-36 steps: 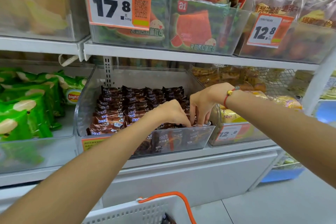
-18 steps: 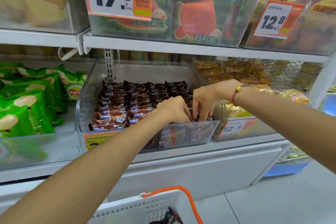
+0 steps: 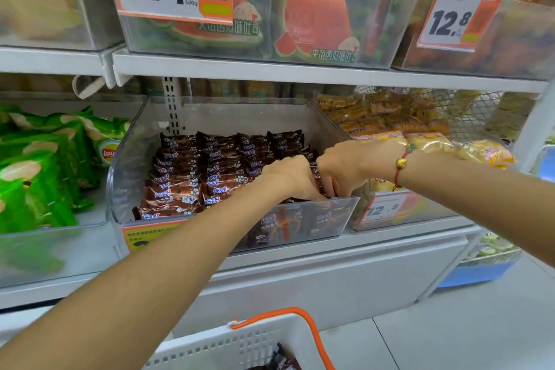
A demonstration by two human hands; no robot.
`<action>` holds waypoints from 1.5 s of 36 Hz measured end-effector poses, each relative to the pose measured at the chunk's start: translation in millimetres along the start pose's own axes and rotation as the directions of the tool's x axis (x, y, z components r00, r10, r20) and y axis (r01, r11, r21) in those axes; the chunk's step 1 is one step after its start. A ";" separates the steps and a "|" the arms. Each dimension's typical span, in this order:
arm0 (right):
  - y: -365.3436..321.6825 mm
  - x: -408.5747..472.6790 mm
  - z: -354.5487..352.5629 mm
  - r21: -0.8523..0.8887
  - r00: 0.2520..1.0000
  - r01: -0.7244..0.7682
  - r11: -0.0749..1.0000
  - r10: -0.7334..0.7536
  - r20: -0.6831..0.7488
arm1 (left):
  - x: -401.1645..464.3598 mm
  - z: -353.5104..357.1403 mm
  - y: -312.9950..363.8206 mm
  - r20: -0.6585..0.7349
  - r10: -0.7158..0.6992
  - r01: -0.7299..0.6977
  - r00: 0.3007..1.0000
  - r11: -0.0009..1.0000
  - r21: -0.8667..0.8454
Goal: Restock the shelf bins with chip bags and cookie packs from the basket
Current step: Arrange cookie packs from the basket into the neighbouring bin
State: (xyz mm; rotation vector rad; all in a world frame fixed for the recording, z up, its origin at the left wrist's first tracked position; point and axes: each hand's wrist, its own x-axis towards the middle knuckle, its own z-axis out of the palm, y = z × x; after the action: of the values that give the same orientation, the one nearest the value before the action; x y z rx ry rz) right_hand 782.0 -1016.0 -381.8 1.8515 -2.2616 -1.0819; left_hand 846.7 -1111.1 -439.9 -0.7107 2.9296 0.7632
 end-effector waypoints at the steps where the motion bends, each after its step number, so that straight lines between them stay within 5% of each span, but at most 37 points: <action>1: 1.6 4.2 4.3 0.006 1.000 0.002 1.000 -0.002 -0.012 | 1.7 1.1 2.3 -0.016 0.000 0.001 1.000 0.999 0.034; 5: 3.0 8.0 17.0 0.082 0.997 -0.038 0.996 0.043 -0.058 | 5.2 2.5 13.2 -0.064 -0.005 0.014 0.998 0.988 0.151; 11: 4.7 -1.6 17.9 0.086 0.982 -0.058 0.995 0.073 -0.173 | -11.8 -0.8 6.0 -0.025 -0.008 0.010 1.000 0.997 0.079; 18: 2.1 -38.2 10.7 0.311 0.928 -0.029 0.950 0.141 -0.344 | -67.0 -14.6 -9.7 -0.286 0.049 -0.105 0.957 0.977 -0.184; 24: -57.2 -68.8 6.1 0.600 0.894 0.109 0.793 0.186 -0.409 | -149.5 -11.5 -30.5 -0.412 0.050 -0.127 0.910 0.979 -0.162; 32: -165.7 -46.3 36.6 0.734 0.964 0.235 0.637 -0.058 -0.258 | -216.7 29.4 -105.5 -0.086 -0.075 0.074 0.993 0.997 -0.009; 39: -248.4 -13.4 56.3 0.664 0.972 0.185 0.724 -0.234 -0.015 | -236.8 77.1 -162.9 0.244 -0.228 0.203 0.942 0.971 0.123; 45: -309.0 18.6 76.3 0.450 0.940 0.218 0.866 -0.310 0.141 | -243.5 133.7 -207.7 0.297 -0.296 0.152 0.908 0.893 0.424; 54: -379.0 64.8 132.8 0.344 0.828 0.437 0.831 -0.521 0.208 | -254.7 196.7 -281.5 0.448 -0.344 0.098 0.825 0.868 0.486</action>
State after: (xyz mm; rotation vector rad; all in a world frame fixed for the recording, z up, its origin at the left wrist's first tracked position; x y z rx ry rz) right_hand 1029.2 -1027.7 -704.6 2.6609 -2.2439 -1.2081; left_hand 1181.8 -1129.3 -704.7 -0.6580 2.3262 0.1907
